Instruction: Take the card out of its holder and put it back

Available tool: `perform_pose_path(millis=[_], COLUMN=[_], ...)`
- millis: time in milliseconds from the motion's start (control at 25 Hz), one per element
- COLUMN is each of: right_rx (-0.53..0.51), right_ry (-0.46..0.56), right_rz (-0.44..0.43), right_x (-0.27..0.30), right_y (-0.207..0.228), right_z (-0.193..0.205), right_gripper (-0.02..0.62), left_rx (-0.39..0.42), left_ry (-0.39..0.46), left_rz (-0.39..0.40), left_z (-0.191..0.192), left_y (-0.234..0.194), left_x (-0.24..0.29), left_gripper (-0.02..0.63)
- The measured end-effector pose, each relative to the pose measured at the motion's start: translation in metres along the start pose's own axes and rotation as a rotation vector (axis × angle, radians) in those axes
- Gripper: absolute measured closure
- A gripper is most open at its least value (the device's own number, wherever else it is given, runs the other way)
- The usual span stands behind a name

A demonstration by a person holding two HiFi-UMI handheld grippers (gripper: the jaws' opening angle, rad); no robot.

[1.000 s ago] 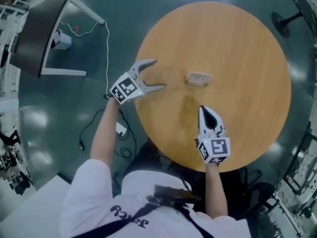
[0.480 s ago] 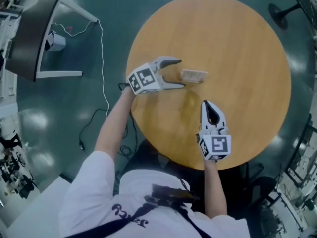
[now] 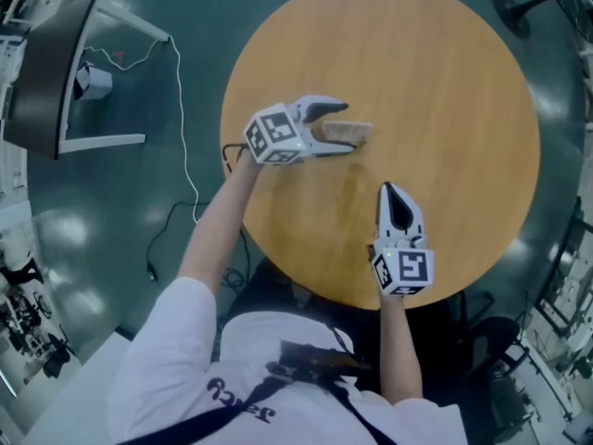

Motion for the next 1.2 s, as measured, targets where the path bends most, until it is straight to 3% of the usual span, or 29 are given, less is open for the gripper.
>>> perform_pose_path(millis=[80, 160, 320, 440, 680, 1200], right_rx=[0.007, 0.013, 0.013, 0.011, 0.013, 0.009], right_ry=[-0.006, -0.011, -0.016, -0.015, -0.005, 0.037], right_rz=[0.006, 0.011, 0.024, 0.026, 0.011, 0.022], right_x=[-0.002, -0.005, -0.006, -0.007, -0.008, -0.019], right_y=[0.006, 0.01, 0.012, 0.012, 0.009, 0.002], right_z=[0.001, 0.002, 0.002, 0.001, 0.005, -0.003], right_gripper=[0.574, 0.574, 0.574, 0.574, 0.574, 0.574], left_rx=[0.008, 0.017, 0.022, 0.035, 0.039, 0.056], left_ry=[0.005, 0.023, 0.037, 0.033, 0.044, -0.012], left_rz=[0.016, 0.023, 0.044, 0.041, 0.057, 0.134], left_z=[-0.003, -0.006, -0.008, -0.009, -0.011, -0.018], left_y=[0.001, 0.002, 0.002, 0.002, 0.004, 0.01], left_x=[0.006, 0.01, 0.014, 0.015, 0.013, 0.014], left_gripper=[0.235, 0.324, 0.363, 0.449, 0.554, 0.577])
Point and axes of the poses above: the fingertips, and each gripper's own axes: x forward along the fingers, y to its right, z out of its underside, the point moved 9 cm from there along -x, backward along the fingers, and after that the axes turned 13 degrees about z, right-handed, at the moved point
